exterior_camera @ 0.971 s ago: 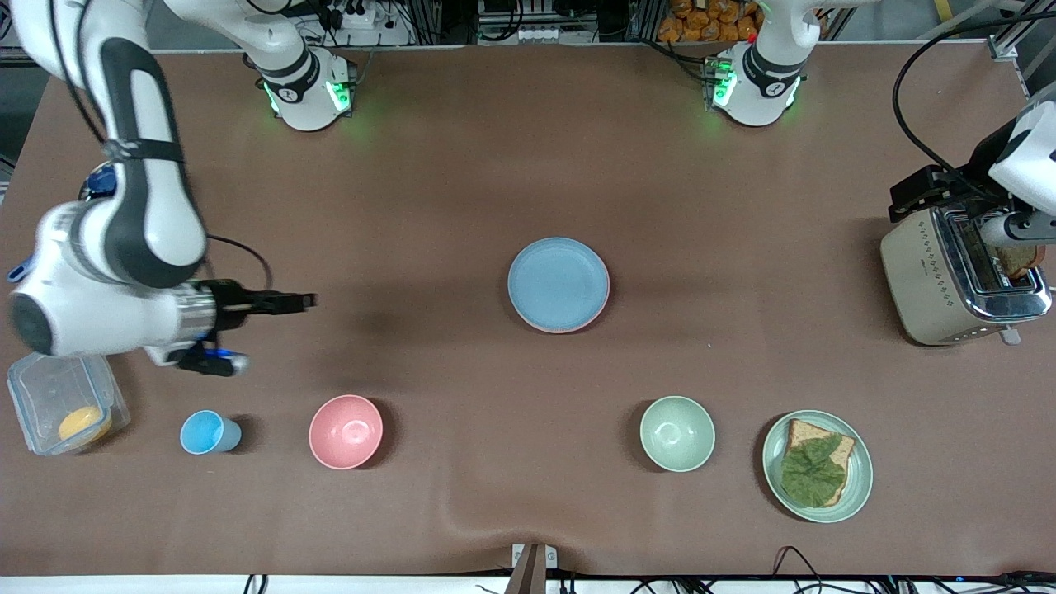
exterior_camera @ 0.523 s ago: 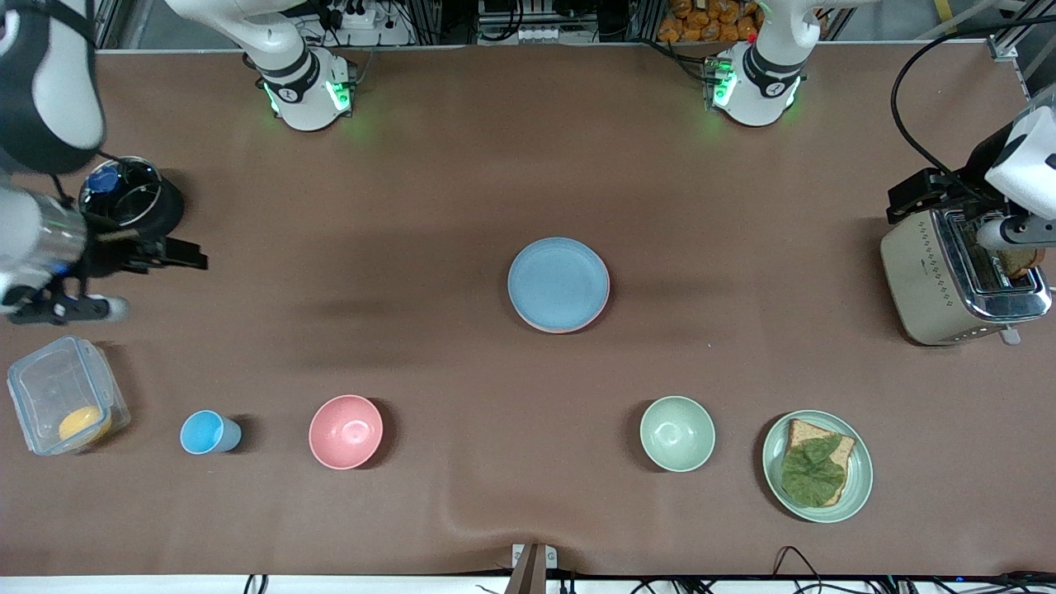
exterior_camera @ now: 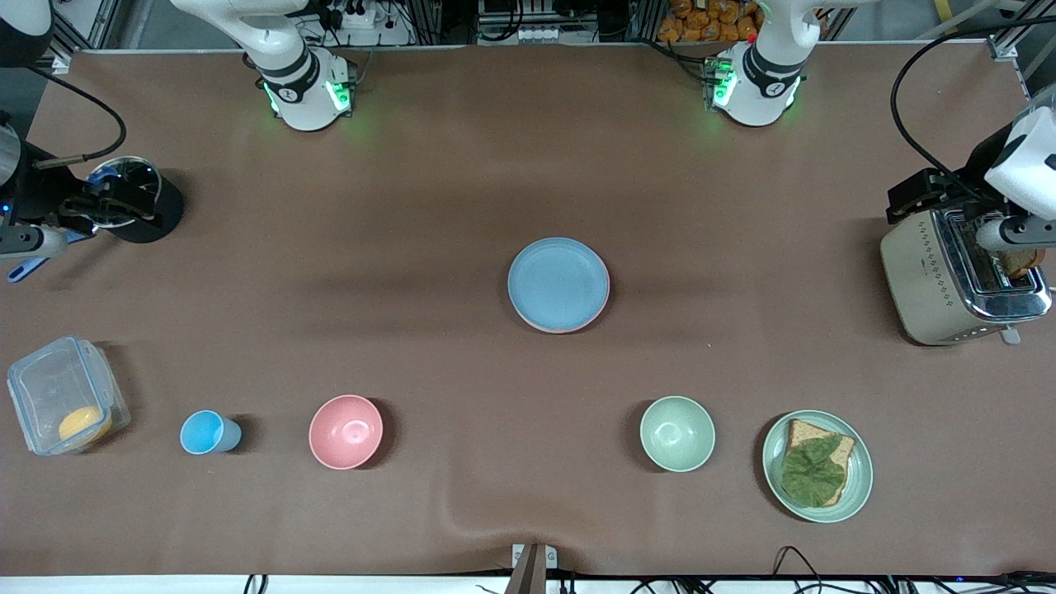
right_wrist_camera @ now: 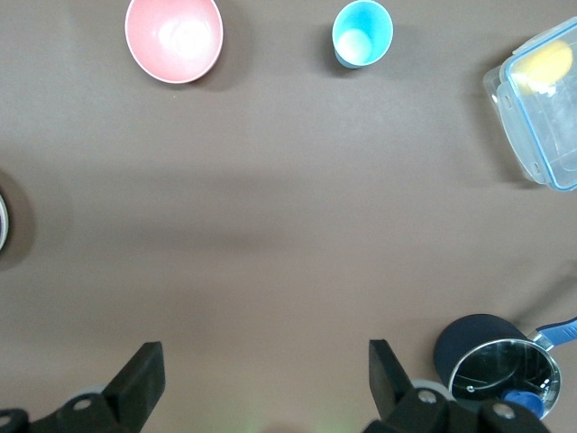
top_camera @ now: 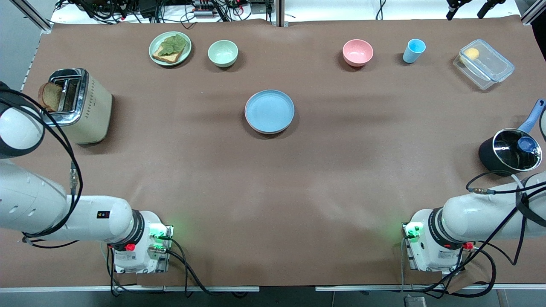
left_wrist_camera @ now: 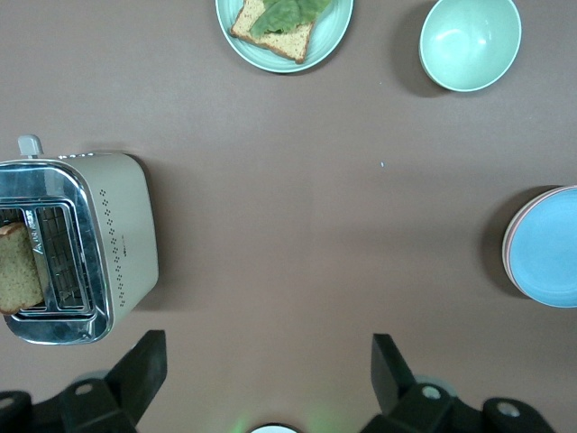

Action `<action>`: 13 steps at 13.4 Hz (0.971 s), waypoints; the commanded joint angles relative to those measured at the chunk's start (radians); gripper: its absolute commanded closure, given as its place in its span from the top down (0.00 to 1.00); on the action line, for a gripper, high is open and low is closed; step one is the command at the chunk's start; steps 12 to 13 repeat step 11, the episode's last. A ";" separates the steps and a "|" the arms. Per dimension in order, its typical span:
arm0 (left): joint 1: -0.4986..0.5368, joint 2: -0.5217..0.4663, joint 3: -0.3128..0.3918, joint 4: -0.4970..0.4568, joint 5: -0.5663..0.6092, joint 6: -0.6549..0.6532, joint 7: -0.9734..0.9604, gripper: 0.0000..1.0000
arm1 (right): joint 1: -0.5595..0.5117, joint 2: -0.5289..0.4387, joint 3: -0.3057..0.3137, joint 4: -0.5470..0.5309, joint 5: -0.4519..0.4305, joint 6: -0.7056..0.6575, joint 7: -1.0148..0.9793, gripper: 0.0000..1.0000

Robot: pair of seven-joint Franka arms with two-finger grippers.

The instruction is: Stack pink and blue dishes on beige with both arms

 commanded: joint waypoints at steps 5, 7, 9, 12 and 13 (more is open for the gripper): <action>-0.008 -0.016 -0.006 0.009 -0.021 -0.007 0.014 1.00 | -0.025 -0.017 0.028 -0.019 -0.027 0.033 0.034 1.00; -0.008 -0.016 -0.008 0.010 -0.019 -0.008 0.014 1.00 | -0.020 -0.013 0.028 -0.021 -0.027 0.049 0.036 1.00; -0.008 -0.016 -0.009 0.012 -0.022 -0.010 0.010 1.00 | -0.028 -0.014 0.028 -0.027 -0.029 0.041 0.034 1.00; -0.008 -0.016 -0.009 0.013 -0.022 -0.011 0.008 1.00 | -0.031 -0.020 0.025 -0.027 -0.029 0.035 0.034 1.00; -0.008 -0.016 -0.009 0.013 -0.022 -0.011 0.008 1.00 | -0.031 -0.020 0.025 -0.027 -0.029 0.035 0.034 1.00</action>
